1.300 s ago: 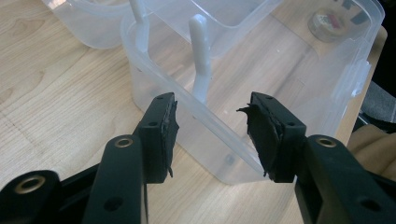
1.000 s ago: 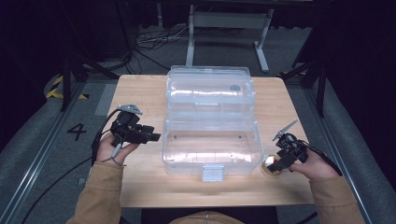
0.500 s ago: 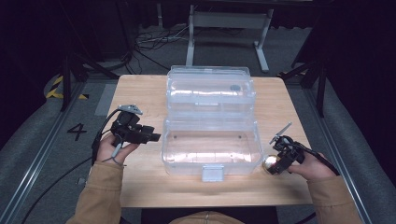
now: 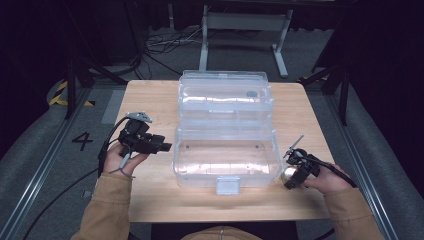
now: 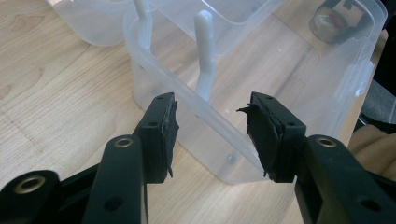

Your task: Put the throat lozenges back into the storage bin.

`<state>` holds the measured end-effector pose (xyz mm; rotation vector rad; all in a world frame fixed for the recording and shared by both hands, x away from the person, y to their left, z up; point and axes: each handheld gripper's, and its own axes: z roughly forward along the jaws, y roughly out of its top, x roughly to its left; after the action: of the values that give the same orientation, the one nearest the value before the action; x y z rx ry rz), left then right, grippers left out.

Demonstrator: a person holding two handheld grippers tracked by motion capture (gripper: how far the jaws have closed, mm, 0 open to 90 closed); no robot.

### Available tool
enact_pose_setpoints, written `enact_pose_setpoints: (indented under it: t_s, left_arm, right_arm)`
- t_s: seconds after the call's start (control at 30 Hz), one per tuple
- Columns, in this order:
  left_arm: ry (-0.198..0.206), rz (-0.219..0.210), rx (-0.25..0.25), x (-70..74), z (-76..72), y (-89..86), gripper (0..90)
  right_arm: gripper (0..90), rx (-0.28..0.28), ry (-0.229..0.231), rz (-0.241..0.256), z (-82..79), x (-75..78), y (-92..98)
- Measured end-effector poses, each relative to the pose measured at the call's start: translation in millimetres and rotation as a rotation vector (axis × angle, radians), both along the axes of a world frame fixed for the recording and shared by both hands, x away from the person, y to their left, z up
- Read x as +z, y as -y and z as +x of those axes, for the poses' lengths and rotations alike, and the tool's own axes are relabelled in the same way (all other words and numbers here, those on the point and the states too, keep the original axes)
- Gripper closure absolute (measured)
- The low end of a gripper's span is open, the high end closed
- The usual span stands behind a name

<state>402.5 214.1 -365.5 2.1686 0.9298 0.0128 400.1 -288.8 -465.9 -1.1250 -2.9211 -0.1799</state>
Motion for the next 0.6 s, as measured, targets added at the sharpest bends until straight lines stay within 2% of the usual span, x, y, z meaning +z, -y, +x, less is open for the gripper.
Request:
enact_pose_setpoints:
  t_s: [0.27, 0.6]
  left_arm:
    - [-0.002, -0.003, 0.005, -0.7, 0.2, -0.3, 52.3]
    - [0.001, -0.008, 0.011, -0.2, 0.2, -2.3, 52.3]
  right_arm:
    - [19.7, 0.006, 0.016, -0.016, 1.4, -0.2, -1.6]
    - [20.2, -0.027, 0.034, 0.03, 2.2, 7.0, 2.3]
